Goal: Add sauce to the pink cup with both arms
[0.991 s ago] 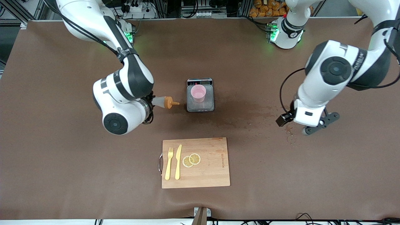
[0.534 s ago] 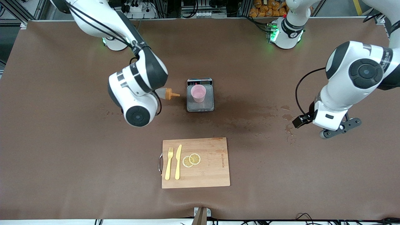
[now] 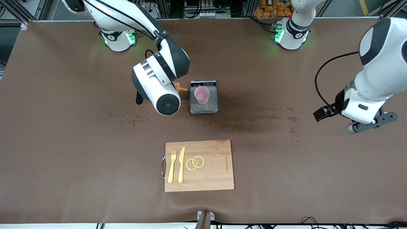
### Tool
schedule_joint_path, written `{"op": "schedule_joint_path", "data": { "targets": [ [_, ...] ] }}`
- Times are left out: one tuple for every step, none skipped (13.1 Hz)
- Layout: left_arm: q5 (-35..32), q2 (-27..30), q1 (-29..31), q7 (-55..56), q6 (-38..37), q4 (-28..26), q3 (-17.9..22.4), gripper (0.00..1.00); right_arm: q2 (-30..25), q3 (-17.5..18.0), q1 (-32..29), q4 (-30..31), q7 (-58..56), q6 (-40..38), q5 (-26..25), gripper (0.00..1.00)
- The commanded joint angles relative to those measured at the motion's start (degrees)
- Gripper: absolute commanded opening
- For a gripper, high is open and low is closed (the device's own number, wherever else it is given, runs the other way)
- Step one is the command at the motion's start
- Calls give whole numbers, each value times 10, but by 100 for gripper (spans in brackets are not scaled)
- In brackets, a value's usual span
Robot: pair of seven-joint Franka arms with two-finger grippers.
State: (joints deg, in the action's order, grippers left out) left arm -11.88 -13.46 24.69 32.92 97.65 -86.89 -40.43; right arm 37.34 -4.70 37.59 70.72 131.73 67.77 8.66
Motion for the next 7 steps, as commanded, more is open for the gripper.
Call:
{"op": "schedule_joint_path", "data": {
  "targets": [
    [95,72,-143,-66,-13,-11,182,100,-8,-2,6,6,25,-9,-15,40],
    [106,78,-181,-92,-15,-13,232,100,-8,-2,13,6,25,-9,-18,39],
    [111,84,-193,-114,-17,-13,254,100,-8,-2,14,6,25,-9,-17,39],
    [112,92,-195,-140,-17,-14,263,100,-6,-2,15,6,25,-9,-18,39],
    [114,102,-201,-159,-18,-21,282,100,-3,-2,15,6,26,-9,-23,39],
    [128,113,-221,-168,-18,-29,316,100,-3,-2,19,7,25,-9,-33,39],
    [141,123,-236,-182,-25,-38,344,100,0,-2,24,7,25,-9,-43,38]
  ]
}}
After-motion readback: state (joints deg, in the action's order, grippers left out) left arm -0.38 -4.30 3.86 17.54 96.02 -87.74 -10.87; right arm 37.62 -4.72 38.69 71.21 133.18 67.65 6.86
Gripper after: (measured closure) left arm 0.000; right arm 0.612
